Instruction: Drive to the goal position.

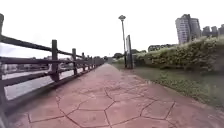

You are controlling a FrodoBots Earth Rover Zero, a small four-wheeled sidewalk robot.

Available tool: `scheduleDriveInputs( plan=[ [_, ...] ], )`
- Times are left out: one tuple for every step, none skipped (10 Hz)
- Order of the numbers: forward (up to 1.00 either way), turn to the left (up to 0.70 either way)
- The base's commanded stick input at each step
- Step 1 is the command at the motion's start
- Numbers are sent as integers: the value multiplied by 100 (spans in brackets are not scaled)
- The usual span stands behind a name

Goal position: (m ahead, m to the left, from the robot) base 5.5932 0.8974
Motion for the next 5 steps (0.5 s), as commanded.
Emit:
scheduleDriveInputs(
  plan=[
    [100, 0],
    [100, 0],
    [100, 0],
    [100, 0],
    [100, 0]
  ],
)
